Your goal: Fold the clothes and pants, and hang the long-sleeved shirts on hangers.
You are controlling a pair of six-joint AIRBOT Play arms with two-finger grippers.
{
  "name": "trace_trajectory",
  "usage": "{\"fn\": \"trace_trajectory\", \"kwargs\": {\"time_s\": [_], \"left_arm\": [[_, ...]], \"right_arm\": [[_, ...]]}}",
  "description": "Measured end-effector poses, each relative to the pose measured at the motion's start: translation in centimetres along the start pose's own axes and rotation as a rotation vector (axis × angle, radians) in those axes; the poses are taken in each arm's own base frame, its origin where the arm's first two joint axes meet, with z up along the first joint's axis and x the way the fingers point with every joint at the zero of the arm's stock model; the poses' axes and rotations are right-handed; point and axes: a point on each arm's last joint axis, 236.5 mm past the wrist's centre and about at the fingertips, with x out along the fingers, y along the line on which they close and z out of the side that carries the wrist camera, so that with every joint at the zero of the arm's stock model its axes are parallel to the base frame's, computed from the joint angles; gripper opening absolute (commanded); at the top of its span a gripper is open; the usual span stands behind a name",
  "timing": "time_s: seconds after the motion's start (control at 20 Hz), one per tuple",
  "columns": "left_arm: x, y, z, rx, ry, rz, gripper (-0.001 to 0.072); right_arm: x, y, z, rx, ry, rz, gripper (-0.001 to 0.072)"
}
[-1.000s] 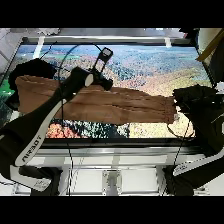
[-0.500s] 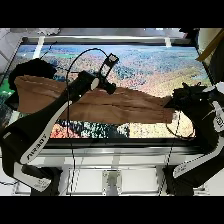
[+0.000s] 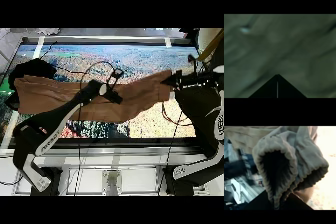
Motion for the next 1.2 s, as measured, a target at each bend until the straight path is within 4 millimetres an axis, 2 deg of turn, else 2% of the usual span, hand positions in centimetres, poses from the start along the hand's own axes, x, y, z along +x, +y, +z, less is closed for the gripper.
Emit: {"fn": "trace_trajectory", "kwargs": {"time_s": [0.1,0.25,0.35,0.4,0.5,0.65,0.85,0.95,1.05,1.1,1.15,1.2], "left_arm": [[1.9,-1.6,-1.6,-0.013,0.054,-0.038,0.0015],[2.6,-2.4,-2.0,-0.037,0.062,-0.061,0.0014],[1.2,-1.4,-0.8,-0.07,0.029,-0.057,0.0014],[-0.1,-0.3,0.0,-0.089,0.005,-0.046,0.0015],[-3.8,3.0,1.4,-0.118,-0.043,0.001,0.0015],[-11.4,9.5,2.7,-0.165,-0.124,0.111,0.0015],[-22.1,17.3,2.1,-0.252,-0.237,0.263,0.0015],[-25.9,19.9,0.9,-0.3,-0.265,0.321,0.0015],[-28.2,21.8,-0.6,-0.34,-0.266,0.361,0.0015],[-28.8,22.4,-1.3,-0.356,-0.258,0.373,0.0015],[-29.2,22.9,-1.9,-0.368,-0.251,0.382,0.0015],[-29.4,23.2,-2.4,-0.378,-0.243,0.387,0.0015]], "right_arm": [[0.5,3.4,0.8,-0.025,0.001,0.006,0.0031],[2.3,6.6,0.6,-0.048,0.044,-0.059,0.0031],[3.8,7.3,0.2,-0.039,0.069,-0.134,0.0031],[4.6,7.5,0.1,-0.031,0.07,-0.171,0.0031],[6.7,8.4,0.1,-0.021,0.057,-0.218,0.003],[11.0,10.2,0.0,-0.023,0.035,-0.242,0.003],[19.6,13.5,-1.6,-0.048,0.025,-0.209,0.003],[24.5,15.0,-2.8,-0.061,0.01,-0.179,0.003],[29.5,15.7,-4.2,-0.061,-0.011,-0.158,0.0046],[31.5,15.9,-4.8,-0.06,-0.023,-0.148,0.0207],[33.3,16.3,-5.3,-0.058,-0.046,-0.131,0.0528],[34.7,16.9,-5.5,-0.054,-0.07,-0.107,0.0623]]}}
